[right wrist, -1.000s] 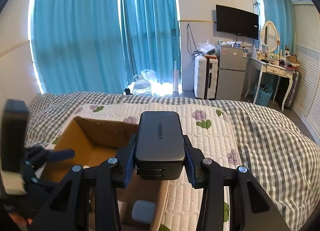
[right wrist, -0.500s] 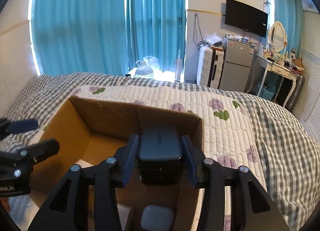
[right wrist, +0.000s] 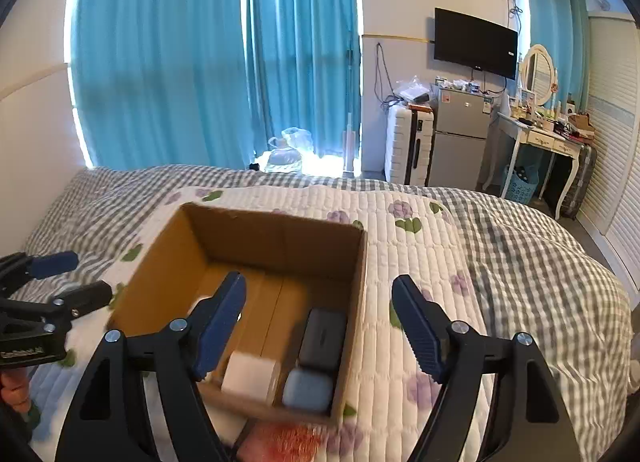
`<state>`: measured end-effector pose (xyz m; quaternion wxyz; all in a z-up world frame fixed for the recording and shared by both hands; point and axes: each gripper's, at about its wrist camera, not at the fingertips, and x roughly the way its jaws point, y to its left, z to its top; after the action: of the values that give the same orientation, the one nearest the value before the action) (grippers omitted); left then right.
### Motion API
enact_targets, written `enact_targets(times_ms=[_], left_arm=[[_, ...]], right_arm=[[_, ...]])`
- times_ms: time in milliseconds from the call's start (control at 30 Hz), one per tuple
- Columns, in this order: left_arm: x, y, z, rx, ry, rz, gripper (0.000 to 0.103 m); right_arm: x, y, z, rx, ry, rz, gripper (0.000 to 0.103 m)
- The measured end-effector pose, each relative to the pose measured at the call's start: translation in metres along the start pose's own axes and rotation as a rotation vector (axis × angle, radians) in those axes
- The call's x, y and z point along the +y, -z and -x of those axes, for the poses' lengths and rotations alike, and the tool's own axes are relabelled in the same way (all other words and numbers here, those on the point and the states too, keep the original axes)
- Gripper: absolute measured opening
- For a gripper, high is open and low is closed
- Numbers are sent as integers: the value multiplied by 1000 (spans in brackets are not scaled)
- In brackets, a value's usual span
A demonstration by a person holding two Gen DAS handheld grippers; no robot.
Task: Organize rigid objects
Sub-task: 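Grasp the red-capped tube with the left tool while the right grasps the plug adapter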
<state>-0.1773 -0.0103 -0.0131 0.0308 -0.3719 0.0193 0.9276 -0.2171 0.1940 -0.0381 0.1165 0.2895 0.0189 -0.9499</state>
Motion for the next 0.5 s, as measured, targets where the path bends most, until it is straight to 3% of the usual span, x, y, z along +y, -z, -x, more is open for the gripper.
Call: enact_targets(times_ms=[233, 400, 500], left_arm=[[-7, 58, 0, 81, -5, -30, 78], [-7, 98, -27, 186, 6, -40, 78], [-10, 110, -52, 253, -31, -74, 78]], right_arm=[[24, 44, 35, 83, 24, 56, 77], [40, 91, 29, 164, -3, 71, 77], [44, 111, 15, 218, -24, 72, 77]])
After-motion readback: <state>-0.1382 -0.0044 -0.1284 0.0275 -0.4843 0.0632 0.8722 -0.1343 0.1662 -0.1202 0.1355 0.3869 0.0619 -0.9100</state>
